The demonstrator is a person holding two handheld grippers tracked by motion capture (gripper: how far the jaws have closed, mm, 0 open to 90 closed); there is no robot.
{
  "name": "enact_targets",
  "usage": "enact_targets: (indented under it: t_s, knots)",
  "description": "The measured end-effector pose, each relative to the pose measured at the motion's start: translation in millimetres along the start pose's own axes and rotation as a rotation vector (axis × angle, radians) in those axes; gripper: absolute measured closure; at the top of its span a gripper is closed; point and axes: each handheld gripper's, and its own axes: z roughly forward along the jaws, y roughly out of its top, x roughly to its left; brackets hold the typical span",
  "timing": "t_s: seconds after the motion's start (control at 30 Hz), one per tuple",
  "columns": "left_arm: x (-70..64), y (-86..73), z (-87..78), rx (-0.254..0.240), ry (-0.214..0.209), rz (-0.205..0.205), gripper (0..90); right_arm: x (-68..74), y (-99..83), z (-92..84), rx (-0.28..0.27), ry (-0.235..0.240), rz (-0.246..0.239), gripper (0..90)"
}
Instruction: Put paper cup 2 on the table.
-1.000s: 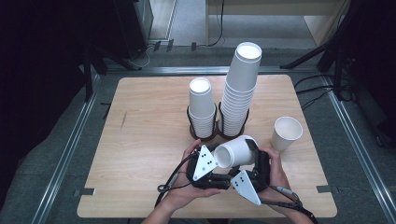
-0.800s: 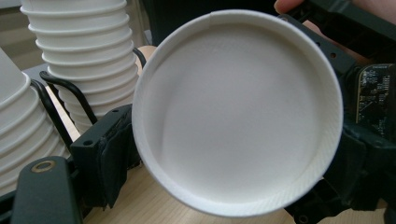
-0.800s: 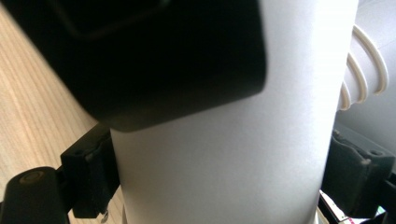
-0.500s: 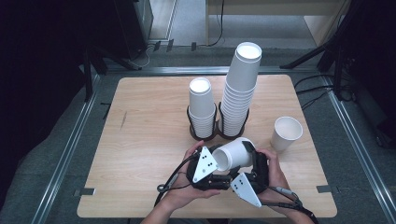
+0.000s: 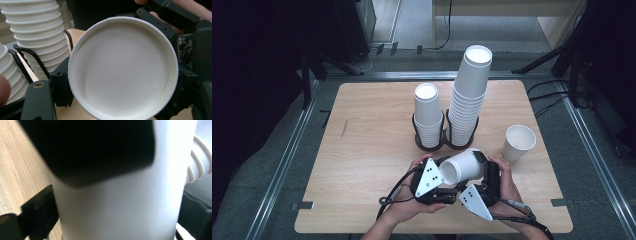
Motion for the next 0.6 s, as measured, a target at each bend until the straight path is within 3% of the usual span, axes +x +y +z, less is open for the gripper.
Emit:
enact_targets:
  t_s: [0.37,0.6]
  knots:
    - [10.7,0.5,-8.2,-0.046,0.022,-0.034,24.0,-11.5,3.3,-6.1,-0.017,-0.004,0.018,0.0]
    - [12.7,3.8,-16.7,-0.136,0.048,-0.050,24.0,-17.0,9.1,-9.3,-0.016,-0.013,0.077,0.0]
